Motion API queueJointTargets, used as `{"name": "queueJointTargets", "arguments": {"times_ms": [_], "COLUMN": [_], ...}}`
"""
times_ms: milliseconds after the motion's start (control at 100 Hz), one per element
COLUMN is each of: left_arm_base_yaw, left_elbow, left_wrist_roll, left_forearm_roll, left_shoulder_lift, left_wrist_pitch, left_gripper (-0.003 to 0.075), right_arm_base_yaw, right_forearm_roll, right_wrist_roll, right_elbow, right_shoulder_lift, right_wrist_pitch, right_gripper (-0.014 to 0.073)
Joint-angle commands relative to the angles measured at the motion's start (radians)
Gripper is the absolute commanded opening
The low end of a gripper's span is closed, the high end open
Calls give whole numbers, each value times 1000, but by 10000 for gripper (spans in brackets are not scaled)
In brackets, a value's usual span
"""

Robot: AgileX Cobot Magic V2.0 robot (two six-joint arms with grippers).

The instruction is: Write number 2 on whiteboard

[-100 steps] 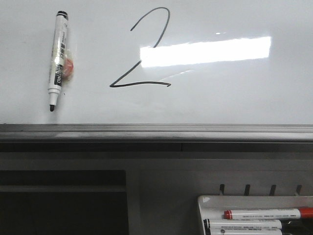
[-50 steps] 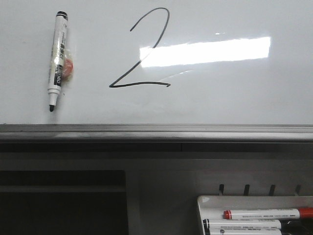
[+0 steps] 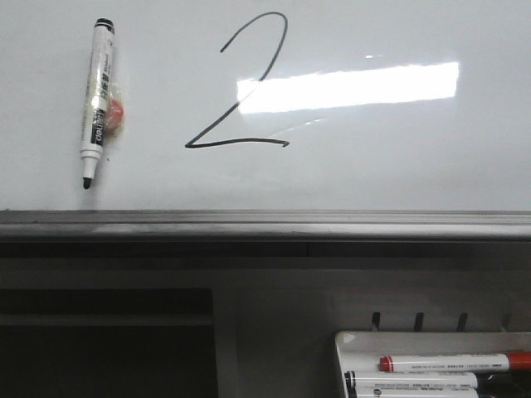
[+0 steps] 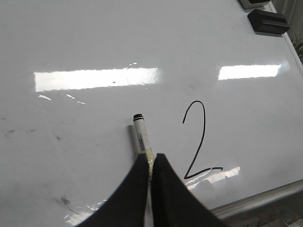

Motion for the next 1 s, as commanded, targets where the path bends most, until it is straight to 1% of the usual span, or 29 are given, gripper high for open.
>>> {"name": "queueJointTargets", "arguments": {"times_ms": [0, 260, 420, 510, 600, 660, 720, 790, 840, 910, 940, 990], "left_arm_base_yaw": [2, 2, 6, 30, 80, 124, 171, 238, 291, 371, 408, 456], "left_elbow": [-27, -25, -19, -19, -18, -18, -18, -18, -18, -9, 1, 23], "left_wrist_roll": [-4, -4, -4, -4, 9, 67, 142, 292, 428, 561, 586, 584], "left_forearm_roll": [1, -5, -110, -134, -134, -137, -174, -272, -360, -415, -425, -425], "left_shoulder_lift": [10, 8, 8, 5, -1, -1, -6, -11, -20, -29, -34, -46], "left_wrist_pitch": [-77, -75, -32, 12, 34, 24, 4, -13, -19, -40, -54, -73], "left_gripper": [-20, -20, -20, -20, -20, -20, -20, -20, -20, -20, -20, -20], "right_arm_base_yaw": [-2, -2, -2, -2, -2, -2, -2, -2, -2, -2, -2, -2], "right_forearm_roll": [8, 8, 8, 8, 8, 8, 8, 8, 8, 8, 8, 8], "right_wrist_roll": [-5, -5, -5, -5, -5, -5, -5, -5, -5, -5, -5, -5], "right_elbow": [-28, -28, -28, -28, -28, -28, -28, -28, -28, -28, -28, -28], "right_shoulder_lift": [8, 8, 8, 8, 8, 8, 8, 8, 8, 8, 8, 8], "right_wrist_pitch": [-27, -27, -29, -31, -31, -31, -31, -31, -31, -31, -31, -31], "right_gripper": [-62, -62, -62, -62, -62, -62, -62, -62, -62, -62, -62, -62]}}
